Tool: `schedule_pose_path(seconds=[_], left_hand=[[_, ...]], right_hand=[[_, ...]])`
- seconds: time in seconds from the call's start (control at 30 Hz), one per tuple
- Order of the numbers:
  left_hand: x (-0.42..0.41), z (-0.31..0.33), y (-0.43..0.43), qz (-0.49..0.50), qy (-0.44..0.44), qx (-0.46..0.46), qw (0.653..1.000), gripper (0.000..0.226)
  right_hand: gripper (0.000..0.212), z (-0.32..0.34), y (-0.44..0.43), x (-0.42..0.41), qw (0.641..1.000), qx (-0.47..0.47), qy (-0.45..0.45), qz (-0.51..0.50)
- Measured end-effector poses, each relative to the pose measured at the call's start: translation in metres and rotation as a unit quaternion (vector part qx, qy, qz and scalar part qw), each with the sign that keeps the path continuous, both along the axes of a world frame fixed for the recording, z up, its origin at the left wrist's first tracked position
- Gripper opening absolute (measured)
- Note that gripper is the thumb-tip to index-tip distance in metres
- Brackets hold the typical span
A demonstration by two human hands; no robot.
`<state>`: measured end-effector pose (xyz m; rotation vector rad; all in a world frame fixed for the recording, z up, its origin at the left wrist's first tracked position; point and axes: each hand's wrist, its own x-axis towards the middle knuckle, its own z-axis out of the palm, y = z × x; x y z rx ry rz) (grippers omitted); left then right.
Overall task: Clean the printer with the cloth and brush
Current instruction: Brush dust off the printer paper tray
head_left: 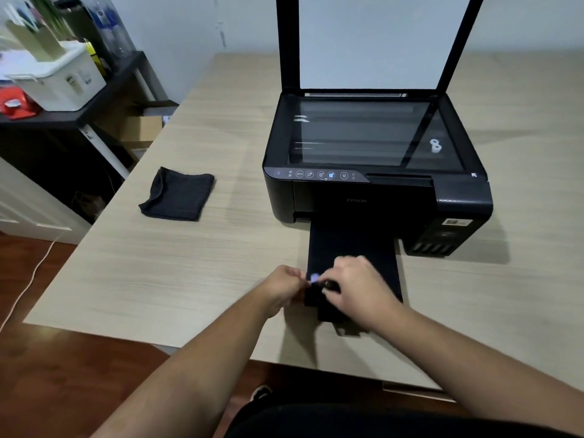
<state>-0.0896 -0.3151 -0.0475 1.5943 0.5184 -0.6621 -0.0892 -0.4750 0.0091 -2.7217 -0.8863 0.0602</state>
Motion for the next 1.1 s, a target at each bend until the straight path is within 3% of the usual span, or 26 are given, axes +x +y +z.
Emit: schedule_pose_path(seconds=[0.1,0.23,0.27,0.3,0.37,0.5,0.53,0.6,0.63,0.73,0.8,0.87,0.9,1.0,1.03,1.1], left_hand=[[0.001,0.001,0.003,0.001,0.011,-0.010,1.000,0.021],[0.000,-0.001,0.004,-0.003,0.016,-0.018,1.000,0.026],[0.001,-0.002,0.004,-0.005,0.017,-0.017,1.000,0.027],[0.001,-0.001,0.004,-0.008,0.016,-0.011,1.000,0.027],[0.002,0.001,0.003,-0.014,0.009,-0.002,1.000,0.027],[0.000,0.002,0.003,-0.005,-0.001,-0.009,1.000,0.034],[0.001,0.001,0.005,-0.005,0.003,-0.012,1.000,0.034],[0.001,0.003,0.006,-0.009,0.015,-0.021,1.000,0.032],[0.001,0.006,0.005,-0.007,0.021,-0.030,0.999,0.032],[0.000,0.011,0.003,0.009,0.044,-0.044,0.998,0.038],[-0.001,0.011,0.004,0.023,0.059,-0.061,0.996,0.036],[-0.002,0.009,0.003,0.034,0.073,-0.077,0.994,0.026],[-0.004,0.007,0.002,0.037,0.073,-0.082,0.993,0.019],[-0.010,-0.003,-0.002,0.013,0.060,-0.066,0.996,0.006],[-0.011,-0.005,-0.003,0.009,0.057,-0.065,0.996,0.008],[-0.013,-0.010,-0.006,0.009,0.051,-0.067,0.996,0.018]], right_hand=[[0.021,0.005,-0.019,0.027,0.995,-0.020,0.002,-0.095],[0.016,0.018,-0.015,0.020,0.974,0.007,0.224,-0.018],[0.017,0.018,-0.014,0.024,0.977,0.020,0.210,-0.036],[0.018,0.016,-0.015,0.033,0.988,0.013,0.137,-0.069],[0.021,0.017,-0.016,0.046,0.991,-0.057,0.030,-0.113],[0.018,0.019,0.003,0.032,0.975,-0.019,0.222,0.014],[0.018,0.017,0.003,0.035,0.981,-0.007,0.194,-0.012],[0.018,0.016,0.000,0.043,0.993,-0.016,0.053,-0.106],[0.018,0.014,-0.002,0.045,0.992,-0.019,0.044,-0.117],[0.017,0.017,-0.002,0.035,0.972,-0.011,0.234,-0.002],[0.017,0.016,-0.011,0.034,0.983,-0.010,0.182,-0.033],[0.019,0.018,-0.025,0.037,0.990,-0.042,0.028,-0.135],[0.020,0.017,-0.031,0.035,0.989,-0.058,0.022,-0.135],[0.017,0.017,-0.040,0.022,0.982,-0.052,0.180,-0.037],[0.016,0.018,-0.045,0.022,0.980,-0.035,0.187,-0.053],[0.016,0.018,-0.060,0.029,0.986,-0.039,0.068,-0.144]])
